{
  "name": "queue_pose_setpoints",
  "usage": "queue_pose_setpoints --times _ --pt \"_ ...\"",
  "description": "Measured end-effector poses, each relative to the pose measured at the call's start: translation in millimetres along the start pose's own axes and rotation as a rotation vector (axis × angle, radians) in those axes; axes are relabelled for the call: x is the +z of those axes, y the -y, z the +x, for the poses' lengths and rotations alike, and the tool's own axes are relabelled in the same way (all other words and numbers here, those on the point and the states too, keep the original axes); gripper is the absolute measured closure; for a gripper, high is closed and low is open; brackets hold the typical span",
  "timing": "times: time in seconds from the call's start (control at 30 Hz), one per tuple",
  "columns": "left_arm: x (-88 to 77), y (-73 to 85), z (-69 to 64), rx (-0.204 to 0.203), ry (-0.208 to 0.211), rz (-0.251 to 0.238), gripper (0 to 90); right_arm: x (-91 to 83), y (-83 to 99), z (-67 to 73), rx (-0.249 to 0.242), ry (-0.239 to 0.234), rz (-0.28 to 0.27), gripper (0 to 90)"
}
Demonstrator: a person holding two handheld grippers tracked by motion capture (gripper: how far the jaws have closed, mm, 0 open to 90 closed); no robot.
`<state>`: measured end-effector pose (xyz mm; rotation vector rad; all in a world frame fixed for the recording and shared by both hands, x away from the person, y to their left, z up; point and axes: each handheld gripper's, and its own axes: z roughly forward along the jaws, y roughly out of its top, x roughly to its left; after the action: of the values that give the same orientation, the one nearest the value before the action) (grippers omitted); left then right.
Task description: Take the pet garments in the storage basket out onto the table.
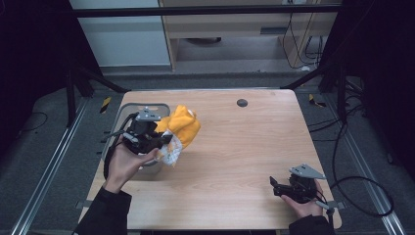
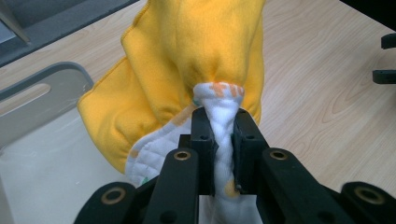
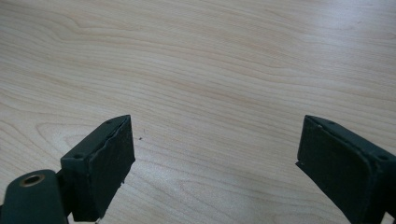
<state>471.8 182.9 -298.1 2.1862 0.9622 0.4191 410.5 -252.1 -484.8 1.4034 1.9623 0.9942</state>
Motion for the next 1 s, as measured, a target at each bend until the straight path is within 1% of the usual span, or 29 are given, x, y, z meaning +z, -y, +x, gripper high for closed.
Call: queue_pose_setpoints --times 0.03,0.23,0.27,0.43,0.47,0.7,0.8,1.0 --pt "0.7 -0.3 -0.6 0.007 0.003 0.005 81.2 0.0 0.0 0.0 0.000 0.000 0.000 10.9" --pt "9.8 -2.1 -9.4 0.022 0.024 0.011 81.2 0.1 0.0 -0.2 0.000 -0.001 0.001 10.9" --pt "11.9 -2.5 -10.9 0.030 0.029 0.016 81.2 0.1 0.0 -0.2 0.000 0.000 0.001 10.8" --pt "20.8 -3.3 -18.5 0.045 0.044 0.030 81.2 0.2 0.1 -0.7 -0.005 0.002 -0.001 10.8" --pt "22.1 -3.3 -19.9 0.042 0.047 0.029 81.2 0.1 0.1 -0.7 -0.005 0.002 -0.001 10.9" --pt "33.2 -3.4 -30.7 0.066 0.070 0.041 81.2 0.1 0.0 -0.9 -0.004 0.001 0.000 10.8" --pt "39.5 -2.9 -35.5 0.080 0.080 0.053 81.2 0.2 0.1 -1.2 -0.006 0.003 -0.001 10.8" --pt "53.3 -1.1 -42.5 0.094 0.104 0.063 81.2 0.1 0.1 -1.7 -0.006 0.003 -0.002 10.7"
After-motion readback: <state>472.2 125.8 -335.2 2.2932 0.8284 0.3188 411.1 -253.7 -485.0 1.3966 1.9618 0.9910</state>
